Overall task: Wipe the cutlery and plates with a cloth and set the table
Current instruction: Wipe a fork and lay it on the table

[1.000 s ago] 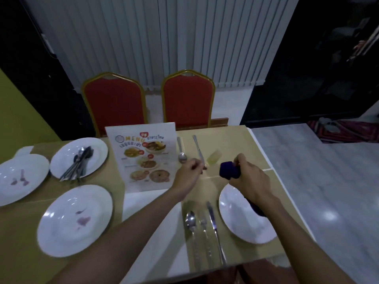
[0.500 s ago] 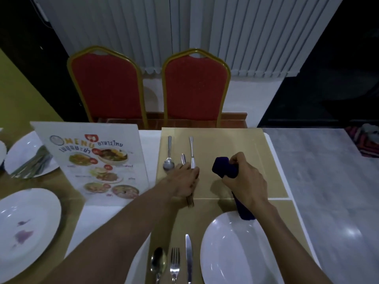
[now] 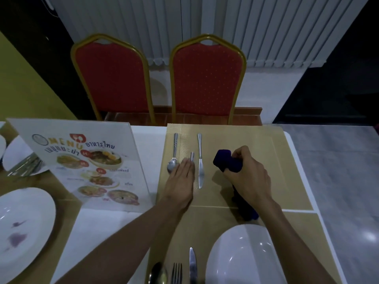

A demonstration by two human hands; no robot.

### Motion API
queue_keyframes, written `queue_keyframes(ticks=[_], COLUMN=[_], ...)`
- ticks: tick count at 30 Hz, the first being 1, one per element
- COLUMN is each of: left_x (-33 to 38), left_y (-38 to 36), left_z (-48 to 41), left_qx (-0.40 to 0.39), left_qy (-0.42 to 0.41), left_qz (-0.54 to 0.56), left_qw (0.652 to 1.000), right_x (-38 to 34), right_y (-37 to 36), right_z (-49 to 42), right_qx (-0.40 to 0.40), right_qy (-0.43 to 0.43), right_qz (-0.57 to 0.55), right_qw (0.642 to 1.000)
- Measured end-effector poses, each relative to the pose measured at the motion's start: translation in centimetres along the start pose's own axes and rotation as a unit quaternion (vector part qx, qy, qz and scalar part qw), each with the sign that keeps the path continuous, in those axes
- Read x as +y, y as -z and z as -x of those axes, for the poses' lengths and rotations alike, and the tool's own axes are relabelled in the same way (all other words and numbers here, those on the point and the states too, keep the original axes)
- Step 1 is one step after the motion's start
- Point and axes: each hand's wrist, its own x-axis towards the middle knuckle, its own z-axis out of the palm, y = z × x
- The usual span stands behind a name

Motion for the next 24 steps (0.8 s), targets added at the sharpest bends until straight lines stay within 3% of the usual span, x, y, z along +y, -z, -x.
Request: queue_keyframes(ticks=[6,16,24], left_x=[-0.6,-1.0,1.3], left_y=[1.9,2.3,4.6], left_z=[-5.6,-7.3,-3.4], left_qx=[-0.049,-0.028,-0.024], left_qy=[0.064,0.071,0.058], left_qz=[-0.083,-0.015,-0.01], left_qw=[0.993,0.997,0.998], right_x=[0.2,0.8,-1.8], right_y=[-0.6,-0.4,1.2], right_z=[-1.1,-1.4,0.8], right_qx=[-0.002,-0.005,0.034], right_qy=[0.012,0.011,0.004], right_qz=[-0.003,-0.011,-0.008], right_qw=[1.0,1.0,0.999])
